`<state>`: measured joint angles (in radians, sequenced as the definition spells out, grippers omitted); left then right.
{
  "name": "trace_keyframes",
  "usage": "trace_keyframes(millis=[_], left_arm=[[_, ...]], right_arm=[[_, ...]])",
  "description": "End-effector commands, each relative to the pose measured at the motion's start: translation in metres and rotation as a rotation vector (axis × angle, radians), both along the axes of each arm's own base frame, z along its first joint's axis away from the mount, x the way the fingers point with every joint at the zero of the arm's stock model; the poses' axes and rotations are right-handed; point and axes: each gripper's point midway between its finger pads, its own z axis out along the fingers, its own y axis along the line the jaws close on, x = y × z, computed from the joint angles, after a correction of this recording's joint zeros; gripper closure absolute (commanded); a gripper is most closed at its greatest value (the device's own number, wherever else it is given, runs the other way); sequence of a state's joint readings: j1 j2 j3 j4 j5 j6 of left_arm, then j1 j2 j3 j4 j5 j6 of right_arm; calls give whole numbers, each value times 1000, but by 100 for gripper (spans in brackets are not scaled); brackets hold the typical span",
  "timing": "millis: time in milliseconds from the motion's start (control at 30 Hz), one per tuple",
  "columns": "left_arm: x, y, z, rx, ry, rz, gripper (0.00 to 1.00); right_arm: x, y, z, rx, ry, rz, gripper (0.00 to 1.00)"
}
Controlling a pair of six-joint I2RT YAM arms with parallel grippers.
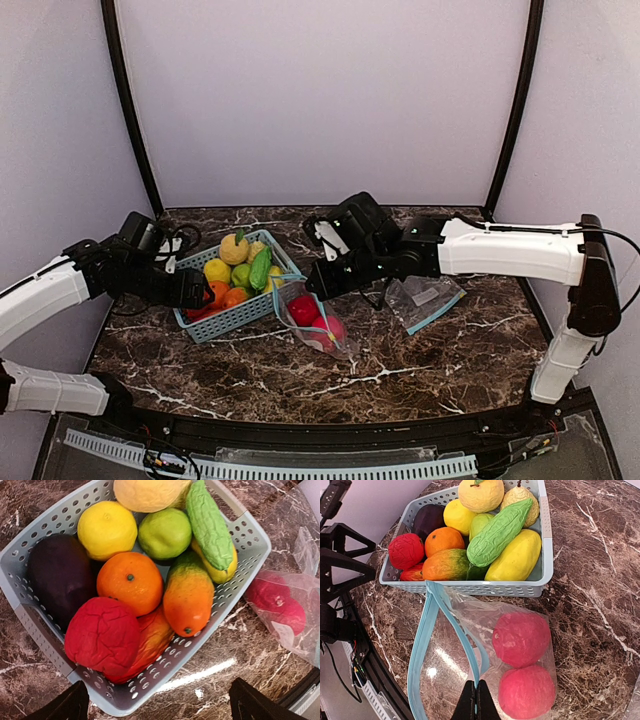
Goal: Place the food in the zip-top bag and seal the zipper
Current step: Pick up the fake fruit from the bin.
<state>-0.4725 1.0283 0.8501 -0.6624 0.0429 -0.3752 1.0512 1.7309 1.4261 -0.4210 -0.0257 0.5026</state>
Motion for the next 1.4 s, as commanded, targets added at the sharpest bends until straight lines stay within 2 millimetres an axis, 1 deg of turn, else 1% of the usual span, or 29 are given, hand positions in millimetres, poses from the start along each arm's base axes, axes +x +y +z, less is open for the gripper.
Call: trace_keyframes(millis=[0, 333, 500, 600, 633, 667, 733, 867, 933, 1100, 1233, 1333, 1367], left_arm=[[-2, 14, -21, 67, 37, 14, 1], [19, 23, -33, 69, 26, 32, 1], [30, 31, -42, 73, 39, 48, 1], [33, 30, -46, 65, 48, 38, 1], [34, 29, -47, 62, 52, 34, 3], [35, 28, -48, 59, 54, 30, 9], [34, 29, -50, 67, 62, 31, 17], [35, 33, -56, 90, 76, 44, 20], [35, 33, -61, 95, 94, 44, 23], [35, 33, -65, 99, 107, 53, 30], [35, 36, -61, 107, 99, 63, 35], [34, 37, -51, 100, 72, 69, 39], [34, 37, -44, 92, 51, 70, 39]], right_arm=[[-3, 2, 5, 11, -11, 6, 100], [-3, 2, 6, 13, -12, 6, 100], [-3, 2, 5, 11, -11, 8, 100], [-2, 2, 4, 9, -9, 5, 100], [-2, 3, 3, 8, -9, 5, 100], [-2, 3, 3, 10, -9, 6, 100], [-1, 5, 4, 13, -10, 10, 100], [-1, 6, 6, 16, -14, 15, 100], [-1, 6, 6, 14, -13, 13, 100], [-2, 7, 5, 19, -8, 20, 100], [-2, 6, 4, 17, -10, 18, 100], [-2, 5, 6, 21, -14, 16, 100], [-2, 6, 8, 23, -16, 18, 100]])
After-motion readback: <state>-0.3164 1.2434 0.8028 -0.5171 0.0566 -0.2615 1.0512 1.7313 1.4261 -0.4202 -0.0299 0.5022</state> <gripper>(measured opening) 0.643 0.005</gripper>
